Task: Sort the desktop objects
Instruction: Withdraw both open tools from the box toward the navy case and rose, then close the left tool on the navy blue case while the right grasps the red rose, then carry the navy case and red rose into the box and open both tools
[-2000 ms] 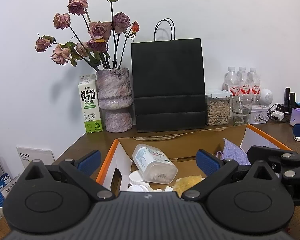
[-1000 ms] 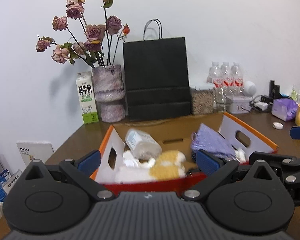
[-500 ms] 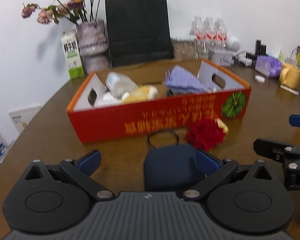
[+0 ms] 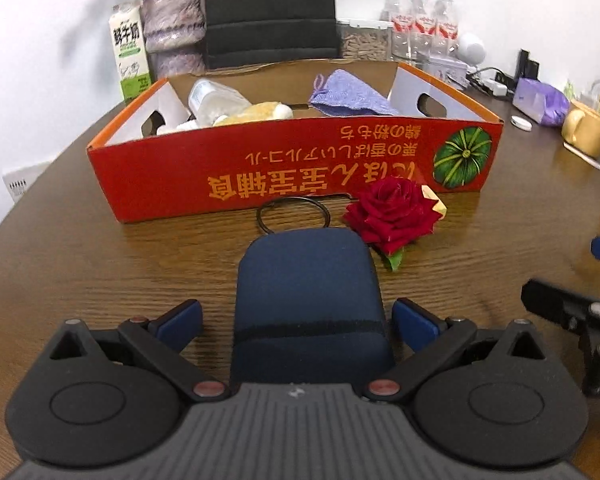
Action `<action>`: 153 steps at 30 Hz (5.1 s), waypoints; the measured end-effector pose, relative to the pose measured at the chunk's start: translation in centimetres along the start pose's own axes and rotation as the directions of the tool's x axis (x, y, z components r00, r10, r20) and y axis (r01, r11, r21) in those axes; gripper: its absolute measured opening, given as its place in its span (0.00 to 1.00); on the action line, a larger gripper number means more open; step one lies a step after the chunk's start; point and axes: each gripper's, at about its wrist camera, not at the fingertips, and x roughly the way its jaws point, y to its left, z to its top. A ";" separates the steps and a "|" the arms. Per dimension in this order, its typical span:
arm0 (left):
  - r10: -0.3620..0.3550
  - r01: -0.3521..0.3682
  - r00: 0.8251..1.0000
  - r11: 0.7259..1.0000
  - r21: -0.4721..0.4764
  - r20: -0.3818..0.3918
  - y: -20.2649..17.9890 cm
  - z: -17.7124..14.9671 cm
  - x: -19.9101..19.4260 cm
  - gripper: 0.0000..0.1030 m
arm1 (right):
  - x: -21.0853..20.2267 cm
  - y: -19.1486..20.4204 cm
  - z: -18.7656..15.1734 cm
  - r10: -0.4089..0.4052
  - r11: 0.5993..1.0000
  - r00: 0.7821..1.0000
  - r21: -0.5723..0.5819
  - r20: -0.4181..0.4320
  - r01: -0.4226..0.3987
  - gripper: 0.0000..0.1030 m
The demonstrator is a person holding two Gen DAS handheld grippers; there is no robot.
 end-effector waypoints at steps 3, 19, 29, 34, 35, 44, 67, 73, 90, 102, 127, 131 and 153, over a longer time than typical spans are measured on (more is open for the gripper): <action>-0.003 0.003 1.000 1.000 -0.017 -0.003 0.2 0.0 0.1 1.00 | 0.2 0.1 -0.1 0.006 1.000 1.000 -0.003 -0.006 -0.006 1.00; 0.005 -0.004 1.000 1.000 -0.022 0.026 0.2 -0.3 0.1 1.00 | 0.9 0.7 -0.5 0.020 1.000 0.999 -0.011 -0.030 -0.021 1.00; 0.010 -0.009 0.999 1.000 -0.027 0.035 0.2 -0.5 -0.1 1.00 | 1.1 0.8 -0.6 0.020 1.000 0.999 -0.009 -0.039 -0.020 1.00; 0.006 -0.005 1.000 1.000 -0.026 0.026 0.3 -0.4 0.0 1.00 | 1.2 0.8 -0.6 0.019 1.000 0.999 -0.008 -0.040 -0.020 1.00; 0.006 -0.005 1.000 1.000 -0.026 0.023 0.3 -0.3 0.0 1.00 | 1.2 0.8 -0.6 0.019 1.000 0.999 -0.008 -0.040 -0.020 1.00; -0.012 0.013 1.000 1.000 -0.012 0.028 0.5 -0.4 -0.2 0.93 | 1.2 0.9 -0.7 0.017 1.000 0.999 -0.011 -0.041 -0.017 1.00; -0.041 0.051 0.985 0.997 -0.052 0.166 6.2 1.6 -2.9 0.64 | 4.0 5.3 2.9 0.032 0.998 0.999 -0.050 0.001 -0.032 0.99; -0.062 0.075 0.981 0.995 -0.065 0.185 7.4 2.3 -2.6 0.64 | 6.6 7.0 4.8 0.018 0.998 1.000 -0.066 -0.004 -0.018 0.85; -0.076 0.092 0.977 0.993 -0.070 0.201 8.1 2.0 -2.6 0.64 | 6.7 8.2 4.4 0.040 0.996 0.999 -0.082 -0.011 -0.041 0.33; -0.082 0.096 0.969 0.994 -0.053 0.234 7.7 2.6 -3.8 0.63 | 4.4 8.5 5.1 0.061 0.994 0.997 -0.096 0.045 -0.056 0.31; -0.085 0.099 0.947 0.995 -0.029 0.311 7.3 5.0 -5.1 0.62 | 2.3 8.9 7.6 0.074 0.991 0.988 -0.124 0.139 -0.057 0.31; -0.091 0.107 0.932 0.994 -0.026 0.349 7.1 6.5 -5.4 0.62 | 2.1 8.5 8.8 0.068 0.992 0.983 -0.118 0.170 -0.048 0.31; -0.063 0.085 0.926 0.995 -0.044 0.372 3.8 14.4 4.0 0.62 | 11.2 2.5 14.3 0.044 0.999 0.977 0.011 0.210 -0.047 0.31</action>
